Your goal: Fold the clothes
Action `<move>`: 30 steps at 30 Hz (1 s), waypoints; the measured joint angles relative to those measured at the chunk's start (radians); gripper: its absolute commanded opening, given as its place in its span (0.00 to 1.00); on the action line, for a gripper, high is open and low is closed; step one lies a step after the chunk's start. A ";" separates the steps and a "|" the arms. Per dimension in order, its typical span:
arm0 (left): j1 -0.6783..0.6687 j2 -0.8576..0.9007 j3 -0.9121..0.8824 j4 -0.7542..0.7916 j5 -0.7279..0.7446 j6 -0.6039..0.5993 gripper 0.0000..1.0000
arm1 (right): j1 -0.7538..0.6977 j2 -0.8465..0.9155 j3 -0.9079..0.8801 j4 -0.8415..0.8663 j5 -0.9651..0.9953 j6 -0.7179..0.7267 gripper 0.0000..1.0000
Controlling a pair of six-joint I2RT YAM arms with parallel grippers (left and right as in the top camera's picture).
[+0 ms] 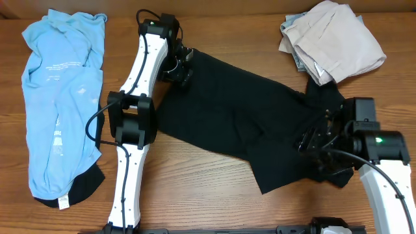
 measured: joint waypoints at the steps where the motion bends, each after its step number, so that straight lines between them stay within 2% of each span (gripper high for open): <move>1: 0.000 0.000 0.000 -0.011 0.000 0.002 0.75 | 0.008 0.000 -0.013 0.004 0.002 0.005 0.59; 5: 0.000 0.000 0.000 -0.072 -0.004 0.004 0.66 | 0.026 0.000 -0.061 0.020 0.011 0.029 0.59; 14: 0.000 0.000 0.000 -0.129 -0.011 0.005 0.60 | 0.031 0.000 -0.149 0.087 0.016 0.057 0.56; 19: 0.000 0.000 0.000 -0.129 -0.015 0.004 0.43 | 0.031 0.000 -0.210 0.128 0.014 0.078 0.50; 24: 0.000 0.000 0.000 -0.130 -0.018 0.005 0.27 | 0.031 0.001 -0.246 0.154 0.014 0.095 0.49; 27: 0.000 0.000 0.000 -0.129 -0.021 0.009 0.10 | 0.031 0.001 -0.253 0.158 0.014 0.100 0.47; 30: 0.000 0.000 0.000 -0.127 -0.027 0.000 0.04 | 0.031 0.001 -0.253 0.159 0.014 0.103 0.47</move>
